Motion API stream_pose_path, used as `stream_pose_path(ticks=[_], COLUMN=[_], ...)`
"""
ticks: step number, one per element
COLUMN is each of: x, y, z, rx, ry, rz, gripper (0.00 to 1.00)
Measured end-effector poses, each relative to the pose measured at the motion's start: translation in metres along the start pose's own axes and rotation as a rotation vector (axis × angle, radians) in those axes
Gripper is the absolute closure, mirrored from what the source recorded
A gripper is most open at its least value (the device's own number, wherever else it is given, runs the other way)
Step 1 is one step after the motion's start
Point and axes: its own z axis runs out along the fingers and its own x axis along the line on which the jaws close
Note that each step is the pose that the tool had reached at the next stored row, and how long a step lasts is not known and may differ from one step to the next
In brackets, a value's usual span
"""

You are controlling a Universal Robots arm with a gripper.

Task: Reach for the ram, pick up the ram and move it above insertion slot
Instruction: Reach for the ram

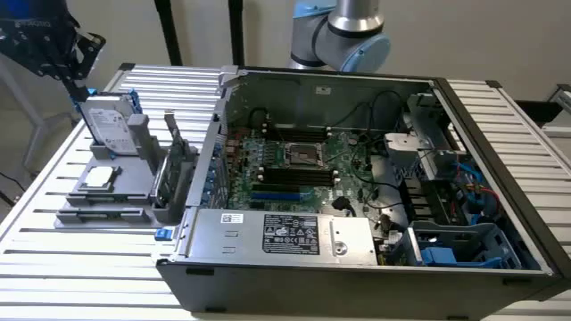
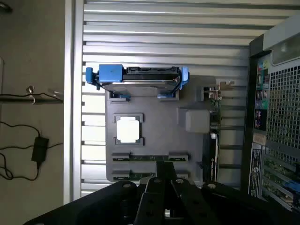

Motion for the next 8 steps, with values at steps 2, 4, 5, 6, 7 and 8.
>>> stream_pose_path(ticks=[2, 4, 5, 6, 7, 8], x=[0.0000, 0.0000, 0.0000, 0.0000, 0.0000, 0.0000], y=[0.0000, 0.0000, 0.0000, 0.0000, 0.0000, 0.0000], z=[0.0000, 0.0000, 0.0000, 0.0000, 0.0000, 0.0000], rx=[0.0000, 0.0000, 0.0000, 0.0000, 0.0000, 0.0000], ry=[0.0000, 0.0000, 0.0000, 0.0000, 0.0000, 0.0000], rz=[0.000, 0.000, 0.000, 0.000, 0.000, 0.000], gripper=[0.89, 0.89, 0.89, 0.89, 0.89, 0.89])
